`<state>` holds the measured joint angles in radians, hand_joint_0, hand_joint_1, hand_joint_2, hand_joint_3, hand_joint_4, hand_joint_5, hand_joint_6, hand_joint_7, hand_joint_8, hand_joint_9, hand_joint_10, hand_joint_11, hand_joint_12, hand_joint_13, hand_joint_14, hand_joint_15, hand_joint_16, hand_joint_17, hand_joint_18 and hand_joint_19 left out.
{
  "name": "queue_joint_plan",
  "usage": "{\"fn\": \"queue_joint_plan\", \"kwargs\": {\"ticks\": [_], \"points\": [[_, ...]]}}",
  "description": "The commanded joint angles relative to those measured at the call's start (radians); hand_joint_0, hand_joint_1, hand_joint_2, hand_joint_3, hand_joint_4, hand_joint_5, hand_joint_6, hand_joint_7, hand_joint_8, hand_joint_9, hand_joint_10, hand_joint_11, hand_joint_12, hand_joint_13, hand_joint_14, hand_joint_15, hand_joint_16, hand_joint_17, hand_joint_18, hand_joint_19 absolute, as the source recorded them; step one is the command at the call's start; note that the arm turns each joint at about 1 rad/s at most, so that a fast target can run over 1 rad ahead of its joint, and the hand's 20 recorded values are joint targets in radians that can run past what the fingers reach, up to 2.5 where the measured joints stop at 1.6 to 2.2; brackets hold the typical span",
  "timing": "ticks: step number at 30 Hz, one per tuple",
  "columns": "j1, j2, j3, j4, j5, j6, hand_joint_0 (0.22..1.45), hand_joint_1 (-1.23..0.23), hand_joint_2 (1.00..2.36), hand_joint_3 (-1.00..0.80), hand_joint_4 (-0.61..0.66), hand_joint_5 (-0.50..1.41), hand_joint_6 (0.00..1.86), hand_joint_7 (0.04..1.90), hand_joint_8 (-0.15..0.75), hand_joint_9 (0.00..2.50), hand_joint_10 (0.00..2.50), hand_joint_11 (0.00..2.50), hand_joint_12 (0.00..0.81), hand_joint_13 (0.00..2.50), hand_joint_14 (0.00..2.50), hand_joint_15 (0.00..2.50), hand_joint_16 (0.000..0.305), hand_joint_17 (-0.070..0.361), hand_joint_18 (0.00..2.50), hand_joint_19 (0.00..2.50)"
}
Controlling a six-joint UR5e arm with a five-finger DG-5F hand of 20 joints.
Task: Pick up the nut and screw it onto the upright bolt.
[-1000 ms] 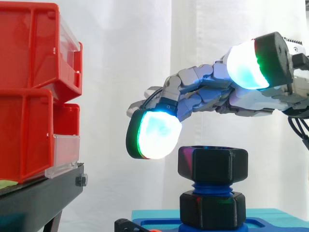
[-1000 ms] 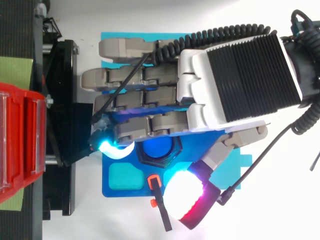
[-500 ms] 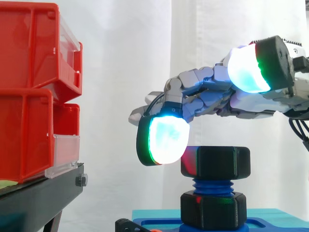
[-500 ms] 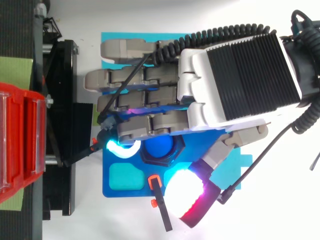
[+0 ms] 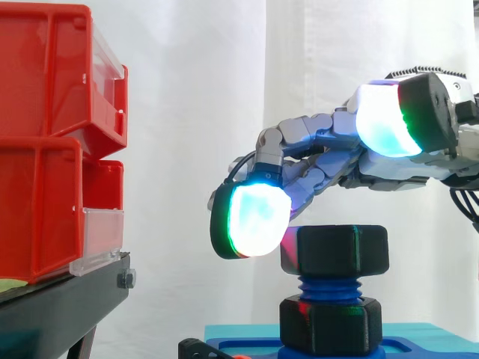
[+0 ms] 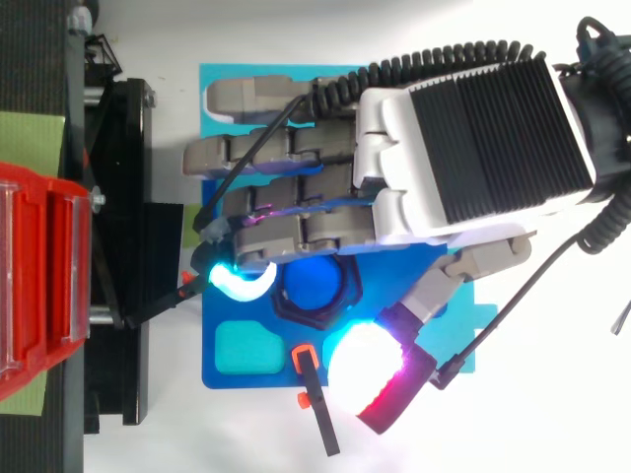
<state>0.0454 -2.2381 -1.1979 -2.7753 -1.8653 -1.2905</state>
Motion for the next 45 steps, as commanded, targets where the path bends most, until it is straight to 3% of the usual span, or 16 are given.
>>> {"fn": "queue_joint_plan", "kwargs": {"ticks": [1, 24, 36, 40, 45], "points": [[-0.002, 0.000, 0.000, -0.001, -0.002, 0.000, 0.52, -0.13, 1.00, -0.50, 0.21, -0.02, 0.50, 1.23, 0.280, 0.75, 0.00, 0.00, 0.274, 0.31, 0.00, 0.00, 0.029, 0.066, 0.00, 0.00], [-0.030, 0.000, 0.009, 0.002, -0.023, -0.001, 0.53, -0.19, 1.00, -0.50, 0.15, 0.05, 0.50, 1.44, 0.297, 1.14, 0.00, 0.00, 0.233, 0.56, 0.00, 0.00, 0.021, 0.047, 0.17, 0.00], [-0.042, 0.000, 0.054, -0.041, -0.029, -0.001, 0.53, -0.22, 1.00, -0.50, 0.12, 0.06, 0.50, 1.44, 0.286, 1.28, 0.00, 0.00, 0.205, 0.64, 0.00, 0.00, 0.017, 0.038, 0.28, 0.00], [-0.044, 0.000, 0.074, -0.059, -0.031, -0.001, 0.53, -0.21, 1.00, -0.50, 0.16, 0.02, 0.50, 1.29, 0.300, 1.23, 0.00, 0.00, 0.218, 0.63, 0.00, 0.00, 0.018, 0.039, 0.27, 0.00], [-0.030, 0.000, 0.078, -0.075, -0.028, -0.001, 0.52, -0.21, 1.00, -0.50, 0.24, -0.03, 0.50, 1.08, 0.295, 1.14, 0.00, 0.00, 0.235, 0.56, 0.00, 0.00, 0.020, 0.045, 0.18, 0.00]]}}
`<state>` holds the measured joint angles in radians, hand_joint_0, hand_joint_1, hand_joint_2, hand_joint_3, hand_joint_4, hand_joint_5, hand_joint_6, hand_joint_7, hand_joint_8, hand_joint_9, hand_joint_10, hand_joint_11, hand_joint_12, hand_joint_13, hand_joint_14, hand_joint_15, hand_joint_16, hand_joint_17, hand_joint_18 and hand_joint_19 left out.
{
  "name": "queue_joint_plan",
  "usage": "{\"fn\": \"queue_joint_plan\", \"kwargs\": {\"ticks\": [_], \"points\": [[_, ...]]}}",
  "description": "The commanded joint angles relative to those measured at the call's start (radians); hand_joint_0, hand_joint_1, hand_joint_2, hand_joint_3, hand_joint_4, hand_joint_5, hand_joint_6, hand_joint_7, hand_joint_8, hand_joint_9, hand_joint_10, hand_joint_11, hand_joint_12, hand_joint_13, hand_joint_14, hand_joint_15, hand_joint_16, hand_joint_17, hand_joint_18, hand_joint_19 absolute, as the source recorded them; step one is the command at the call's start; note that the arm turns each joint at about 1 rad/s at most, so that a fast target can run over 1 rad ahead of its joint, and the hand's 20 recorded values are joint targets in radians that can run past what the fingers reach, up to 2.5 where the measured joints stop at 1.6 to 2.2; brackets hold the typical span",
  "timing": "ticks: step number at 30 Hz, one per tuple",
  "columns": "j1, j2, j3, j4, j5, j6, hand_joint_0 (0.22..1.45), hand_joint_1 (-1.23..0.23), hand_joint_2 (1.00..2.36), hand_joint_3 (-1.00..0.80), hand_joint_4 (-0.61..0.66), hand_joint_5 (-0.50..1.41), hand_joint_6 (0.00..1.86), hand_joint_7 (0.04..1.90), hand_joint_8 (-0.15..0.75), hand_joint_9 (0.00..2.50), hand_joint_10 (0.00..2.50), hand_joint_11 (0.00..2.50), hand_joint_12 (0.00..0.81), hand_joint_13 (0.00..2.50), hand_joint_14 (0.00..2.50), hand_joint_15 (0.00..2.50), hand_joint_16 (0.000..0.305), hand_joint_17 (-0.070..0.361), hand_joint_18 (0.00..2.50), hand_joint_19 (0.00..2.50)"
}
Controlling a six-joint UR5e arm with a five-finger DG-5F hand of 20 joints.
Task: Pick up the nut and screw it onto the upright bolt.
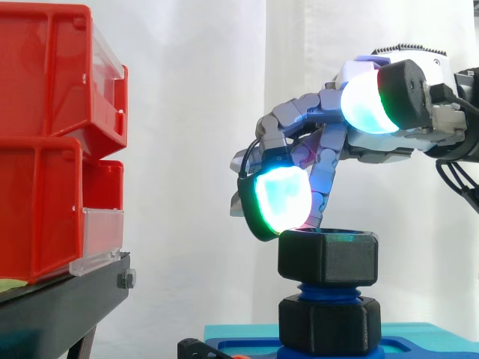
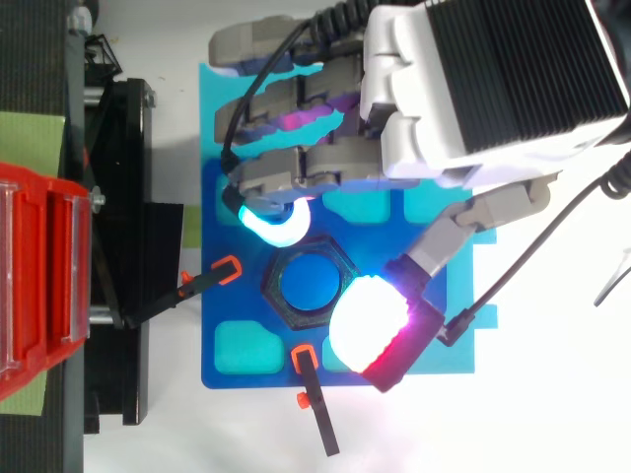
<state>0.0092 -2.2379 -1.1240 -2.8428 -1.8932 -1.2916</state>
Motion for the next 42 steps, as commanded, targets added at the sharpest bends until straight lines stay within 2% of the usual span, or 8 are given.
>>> {"fn": "queue_joint_plan", "kwargs": {"ticks": [1, 9, 15, 18, 22, 27, 36, 42], "points": [[0.006, 0.000, 0.004, -0.007, -0.001, 0.000, 0.52, -0.21, 1.00, -0.50, 0.25, -0.04, 0.50, 1.05, 0.289, 1.12, 0.00, 0.00, 0.236, 0.56, 0.00, 0.00, 0.020, 0.046, 0.17, 0.00], [0.014, 0.000, 0.010, 0.026, 0.002, 0.002, 0.50, -0.21, 1.00, -0.50, 0.20, -0.14, 0.50, 0.71, 0.250, 0.80, 0.00, 0.00, 0.284, 0.28, 0.00, 0.00, 0.030, 0.068, 0.00, 0.00], [0.031, 0.000, 0.007, 0.013, 0.022, 0.000, 0.49, -0.19, 1.00, -0.50, 0.16, -0.17, 0.50, 0.60, 0.201, 0.49, 0.00, 0.00, 0.294, 0.02, 0.00, 0.00, 0.038, 0.086, 0.00, 0.00], [0.041, 0.000, -0.013, 0.017, 0.037, 0.002, 0.48, -0.15, 1.00, -0.50, 0.11, -0.20, 0.50, 0.58, 0.162, 0.19, 0.00, 0.00, 0.286, 0.00, 0.00, 0.00, 0.043, 0.096, 0.00, 0.00], [0.046, -0.002, -0.028, 0.022, 0.048, 0.002, 0.47, -0.12, 1.00, -0.50, 0.08, -0.23, 0.50, 0.58, 0.130, 0.00, 0.00, 0.00, 0.291, 0.00, 0.00, 0.00, 0.045, 0.102, 0.00, 0.00], [0.049, 0.000, -0.033, 0.019, 0.049, 0.002, 0.46, -0.12, 1.00, -0.50, 0.07, -0.24, 0.50, 0.58, 0.125, 0.00, 0.00, 0.00, 0.293, 0.00, 0.00, 0.00, 0.048, 0.107, 0.00, 0.00], [0.049, 0.000, -0.046, 0.003, 0.048, 0.002, 0.48, -0.16, 1.00, -0.50, 0.18, -0.18, 0.50, 0.64, 0.167, 0.12, 0.00, 0.00, 0.275, 0.00, 0.00, 0.00, 0.038, 0.086, 0.00, 0.00], [0.037, 0.000, -0.045, 0.006, 0.043, 0.003, 0.49, -0.18, 1.00, -0.50, 0.24, -0.14, 0.50, 0.72, 0.179, 0.23, 0.00, 0.00, 0.231, 0.00, 0.00, 0.00, 0.027, 0.061, 0.00, 0.00]]}}
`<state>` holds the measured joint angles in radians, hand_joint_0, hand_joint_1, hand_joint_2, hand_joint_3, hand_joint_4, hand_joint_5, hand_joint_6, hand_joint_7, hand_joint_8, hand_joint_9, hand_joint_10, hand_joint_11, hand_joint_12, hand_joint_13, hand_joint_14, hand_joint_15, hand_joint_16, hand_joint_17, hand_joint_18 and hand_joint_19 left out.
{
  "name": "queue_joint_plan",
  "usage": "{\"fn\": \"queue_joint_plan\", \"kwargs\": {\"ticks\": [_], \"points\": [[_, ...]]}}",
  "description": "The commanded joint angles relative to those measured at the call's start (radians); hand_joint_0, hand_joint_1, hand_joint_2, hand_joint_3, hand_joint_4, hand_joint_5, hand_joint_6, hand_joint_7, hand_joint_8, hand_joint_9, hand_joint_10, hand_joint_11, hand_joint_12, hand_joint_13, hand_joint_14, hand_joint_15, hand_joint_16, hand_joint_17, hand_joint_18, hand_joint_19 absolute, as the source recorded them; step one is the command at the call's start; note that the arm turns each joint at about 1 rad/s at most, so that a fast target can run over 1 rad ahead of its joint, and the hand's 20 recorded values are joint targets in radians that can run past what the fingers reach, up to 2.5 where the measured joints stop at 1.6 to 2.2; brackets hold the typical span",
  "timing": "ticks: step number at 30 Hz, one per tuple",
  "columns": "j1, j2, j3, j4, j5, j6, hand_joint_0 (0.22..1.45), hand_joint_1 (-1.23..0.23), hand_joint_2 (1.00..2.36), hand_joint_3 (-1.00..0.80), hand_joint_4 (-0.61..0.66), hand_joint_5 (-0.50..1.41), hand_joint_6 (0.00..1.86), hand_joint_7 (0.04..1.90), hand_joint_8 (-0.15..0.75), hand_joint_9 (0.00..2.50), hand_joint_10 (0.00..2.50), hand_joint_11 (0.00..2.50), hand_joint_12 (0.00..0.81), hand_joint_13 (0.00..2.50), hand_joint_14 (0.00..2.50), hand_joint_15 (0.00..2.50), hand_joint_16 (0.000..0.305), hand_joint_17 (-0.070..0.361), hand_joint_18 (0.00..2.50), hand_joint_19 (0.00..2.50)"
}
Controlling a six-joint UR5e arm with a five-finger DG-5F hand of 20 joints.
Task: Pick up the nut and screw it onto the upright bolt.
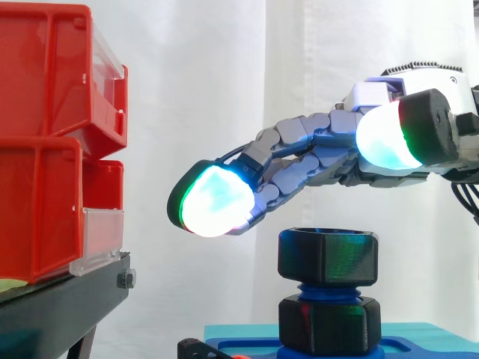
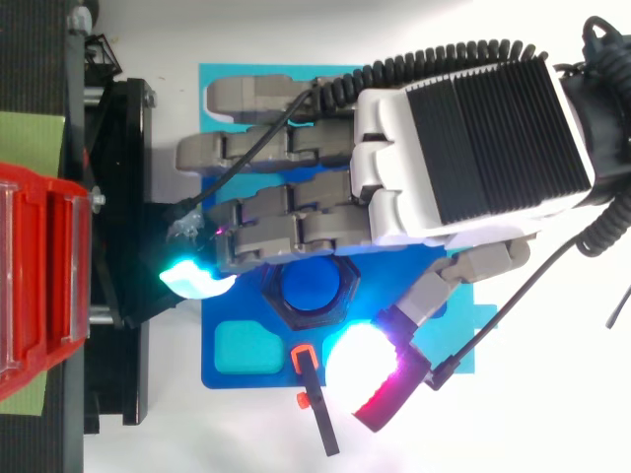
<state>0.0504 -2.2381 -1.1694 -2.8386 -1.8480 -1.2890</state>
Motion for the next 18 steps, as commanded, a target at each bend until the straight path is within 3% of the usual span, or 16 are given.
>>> {"fn": "queue_joint_plan", "kwargs": {"ticks": [1, 9, 18], "points": [[-0.004, 0.000, -0.001, 0.004, -0.002, -0.001, 0.49, -0.18, 1.00, -0.50, 0.24, -0.14, 0.50, 0.72, 0.180, 0.24, 0.00, 0.00, 0.228, 0.00, 0.00, 0.00, 0.027, 0.060, 0.00, 0.00], [-0.004, 0.000, -0.001, -0.001, 0.001, -0.012, 0.51, -0.23, 1.00, -0.50, 0.31, -0.08, 0.50, 0.91, 0.211, 0.42, 0.00, 0.00, 0.161, 0.06, 0.00, 0.00, 0.014, 0.032, 0.00, 0.00], [-0.003, 0.000, -0.003, -0.005, -0.002, -0.013, 0.52, -0.24, 1.00, -0.50, 0.30, -0.04, 0.50, 1.07, 0.239, 0.59, 0.00, 0.00, 0.149, 0.17, 0.00, 0.00, 0.012, 0.027, 0.00, 0.00]]}}
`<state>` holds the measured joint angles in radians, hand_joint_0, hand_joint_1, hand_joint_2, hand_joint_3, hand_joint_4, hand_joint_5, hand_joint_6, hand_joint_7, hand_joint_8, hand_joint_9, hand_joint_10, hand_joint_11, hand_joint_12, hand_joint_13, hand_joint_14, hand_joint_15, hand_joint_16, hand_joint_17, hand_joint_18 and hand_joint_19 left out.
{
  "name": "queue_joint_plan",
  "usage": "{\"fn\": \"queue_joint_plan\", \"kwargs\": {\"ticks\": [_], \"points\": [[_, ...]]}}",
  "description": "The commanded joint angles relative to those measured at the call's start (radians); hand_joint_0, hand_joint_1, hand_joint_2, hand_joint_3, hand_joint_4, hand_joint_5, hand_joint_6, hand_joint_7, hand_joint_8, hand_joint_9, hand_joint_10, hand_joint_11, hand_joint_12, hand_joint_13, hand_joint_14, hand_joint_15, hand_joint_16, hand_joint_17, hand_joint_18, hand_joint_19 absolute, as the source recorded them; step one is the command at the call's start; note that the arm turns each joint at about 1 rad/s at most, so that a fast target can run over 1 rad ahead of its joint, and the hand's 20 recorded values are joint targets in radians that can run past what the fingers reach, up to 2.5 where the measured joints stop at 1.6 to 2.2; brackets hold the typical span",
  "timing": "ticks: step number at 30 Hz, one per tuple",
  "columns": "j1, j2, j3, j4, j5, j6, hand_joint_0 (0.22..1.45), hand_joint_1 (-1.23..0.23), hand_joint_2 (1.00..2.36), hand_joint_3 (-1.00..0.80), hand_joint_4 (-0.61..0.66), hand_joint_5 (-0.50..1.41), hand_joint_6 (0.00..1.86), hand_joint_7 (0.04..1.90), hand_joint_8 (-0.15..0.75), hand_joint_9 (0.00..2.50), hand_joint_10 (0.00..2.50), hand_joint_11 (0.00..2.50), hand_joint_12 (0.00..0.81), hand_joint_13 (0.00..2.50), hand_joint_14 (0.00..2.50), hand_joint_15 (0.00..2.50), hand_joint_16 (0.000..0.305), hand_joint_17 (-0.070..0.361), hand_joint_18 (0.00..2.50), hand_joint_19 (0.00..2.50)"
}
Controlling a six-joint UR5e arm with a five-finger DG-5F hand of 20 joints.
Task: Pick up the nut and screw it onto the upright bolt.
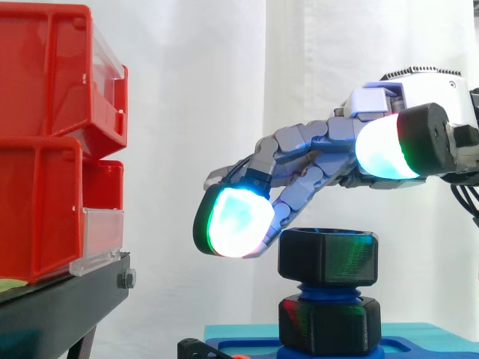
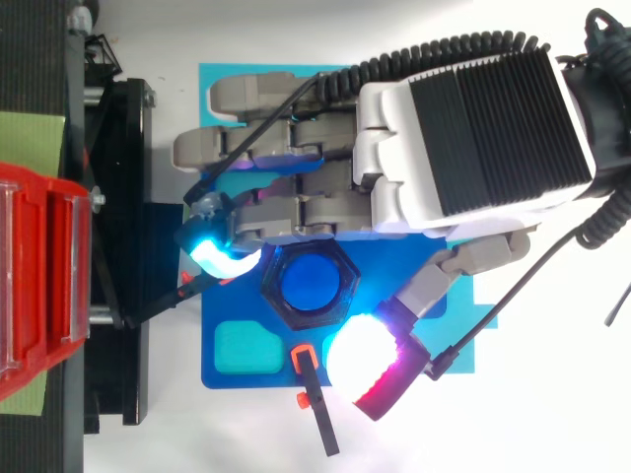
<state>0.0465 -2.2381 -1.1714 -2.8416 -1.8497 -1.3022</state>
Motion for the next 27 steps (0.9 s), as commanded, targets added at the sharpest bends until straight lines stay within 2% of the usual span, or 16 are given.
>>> {"fn": "queue_joint_plan", "kwargs": {"ticks": [1, 18, 25, 27], "points": [[0.000, 0.000, -0.001, -0.002, 0.000, 0.000, 0.52, -0.24, 1.00, -0.50, 0.30, -0.03, 0.50, 1.07, 0.237, 0.60, 0.00, 0.00, 0.149, 0.17, 0.00, 0.00, 0.012, 0.028, 0.00, 0.00], [-0.004, 0.000, -0.001, 0.005, -0.002, -0.003, 0.54, -0.28, 1.00, -0.50, 0.17, 0.04, 0.50, 1.29, 0.256, 0.92, 0.00, 0.00, 0.131, 0.36, 0.00, 0.00, 0.010, 0.022, 0.06, 0.00], [-0.019, 0.000, -0.001, 0.005, -0.003, -0.003, 0.54, -0.29, 1.00, -0.50, 0.14, 0.06, 0.50, 1.36, 0.251, 1.05, 0.00, 0.00, 0.128, 0.44, 0.00, 0.00, 0.008, 0.019, 0.11, 0.00], [-0.028, 0.000, -0.001, 0.007, -0.008, -0.003, 0.54, -0.29, 1.00, -0.50, 0.11, 0.07, 0.51, 1.36, 0.248, 1.12, 0.00, 0.00, 0.117, 0.50, 0.00, 0.00, 0.007, 0.015, 0.19, 0.00]]}}
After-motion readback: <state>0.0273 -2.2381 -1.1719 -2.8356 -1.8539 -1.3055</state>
